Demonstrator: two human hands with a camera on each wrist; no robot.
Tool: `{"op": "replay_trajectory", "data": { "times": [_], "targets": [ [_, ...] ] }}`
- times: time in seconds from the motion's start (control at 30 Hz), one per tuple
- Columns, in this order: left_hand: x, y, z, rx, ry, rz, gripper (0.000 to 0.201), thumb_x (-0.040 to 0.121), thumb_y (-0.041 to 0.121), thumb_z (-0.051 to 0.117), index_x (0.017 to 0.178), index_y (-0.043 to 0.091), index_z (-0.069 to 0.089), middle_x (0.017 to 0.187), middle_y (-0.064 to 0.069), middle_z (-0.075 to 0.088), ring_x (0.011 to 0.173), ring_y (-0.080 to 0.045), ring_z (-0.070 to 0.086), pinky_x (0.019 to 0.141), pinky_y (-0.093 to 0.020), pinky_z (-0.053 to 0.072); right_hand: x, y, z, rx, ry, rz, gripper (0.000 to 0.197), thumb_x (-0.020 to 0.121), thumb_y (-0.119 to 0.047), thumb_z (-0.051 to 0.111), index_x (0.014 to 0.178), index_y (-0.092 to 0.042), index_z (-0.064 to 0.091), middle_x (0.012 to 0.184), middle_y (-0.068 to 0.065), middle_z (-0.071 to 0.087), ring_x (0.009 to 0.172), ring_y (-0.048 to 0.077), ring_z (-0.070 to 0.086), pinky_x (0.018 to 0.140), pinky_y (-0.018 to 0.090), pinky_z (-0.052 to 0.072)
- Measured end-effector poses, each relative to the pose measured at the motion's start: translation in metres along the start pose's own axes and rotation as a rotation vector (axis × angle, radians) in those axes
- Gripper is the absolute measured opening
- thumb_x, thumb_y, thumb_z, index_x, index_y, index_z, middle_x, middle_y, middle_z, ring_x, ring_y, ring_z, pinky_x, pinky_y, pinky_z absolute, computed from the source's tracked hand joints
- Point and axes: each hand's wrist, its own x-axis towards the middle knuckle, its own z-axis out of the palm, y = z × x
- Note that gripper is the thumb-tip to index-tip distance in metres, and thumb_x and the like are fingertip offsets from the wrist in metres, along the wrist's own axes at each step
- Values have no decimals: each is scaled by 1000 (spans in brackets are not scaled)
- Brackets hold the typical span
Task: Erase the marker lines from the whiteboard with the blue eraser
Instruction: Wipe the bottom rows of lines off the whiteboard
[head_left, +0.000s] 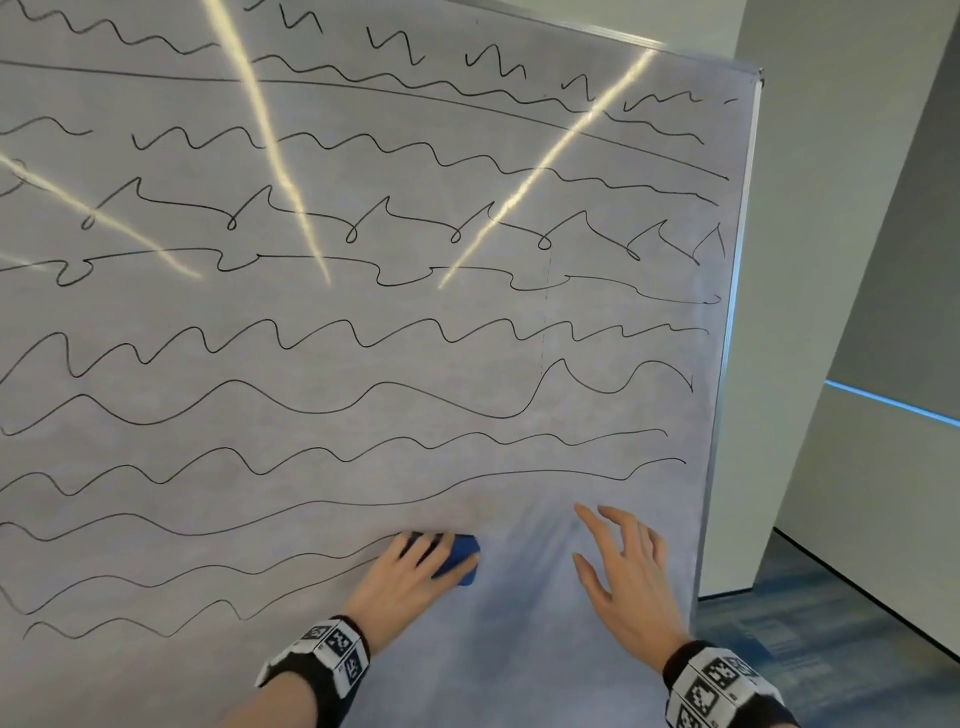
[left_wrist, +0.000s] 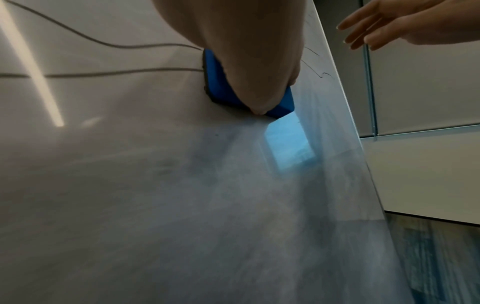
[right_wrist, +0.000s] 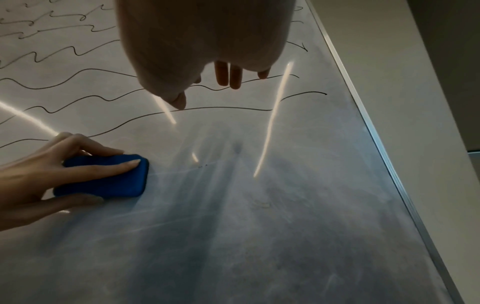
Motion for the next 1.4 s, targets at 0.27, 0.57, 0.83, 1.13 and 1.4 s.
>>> {"op": "replay_trajectory", "data": {
  "times": [0.27, 0.57, 0.83, 1.13, 1.4],
  "targets": [
    [83, 59, 6, -59, -195, 113, 81, 58, 28, 78, 131, 29, 43, 122, -9, 44, 94, -26, 43, 78, -38, 34, -4, 35, -9, -33, -14, 23, 52, 92, -46, 33, 141, -29, 34, 125, 0, 44, 111, 19, 48, 98, 39, 35],
    [76, 50, 0, -46, -161, 100, 78, 69, 31, 73, 138, 30, 37, 125, -4, 48, 102, -23, 47, 79, -31, 49, 21, 23, 13, -1, -69, -95, 50, 95, -50, 25, 140, -28, 34, 124, 3, 46, 111, 22, 48, 98, 36, 31],
    [-42, -12, -2, 49, 19, -291, 79, 71, -6, 30, 142, 25, 39, 130, -14, 48, 106, -31, 49, 91, -44, 40, 52, -50, 27, 130, 98, -153, 44, 91, -39, 39, 134, -25, 40, 125, 6, 44, 112, 22, 43, 100, 46, 27],
    [-21, 8, -5, -95, -38, -176, 95, 53, 7, 73, 141, 25, 39, 124, -14, 45, 99, -30, 48, 78, -36, 49, 49, -96, 23, 156, 168, -166, 43, 96, -43, 30, 134, -26, 41, 127, 6, 46, 114, 18, 42, 100, 48, 27],
    [-75, -30, -8, -55, -35, -291, 86, 62, -3, 53, 141, 27, 38, 126, -15, 45, 92, -30, 47, 74, -38, 43, 45, -129, 27, 133, 179, -149, 43, 94, -40, 36, 133, -24, 42, 127, 7, 45, 113, 17, 40, 101, 48, 26]
  ]
}}
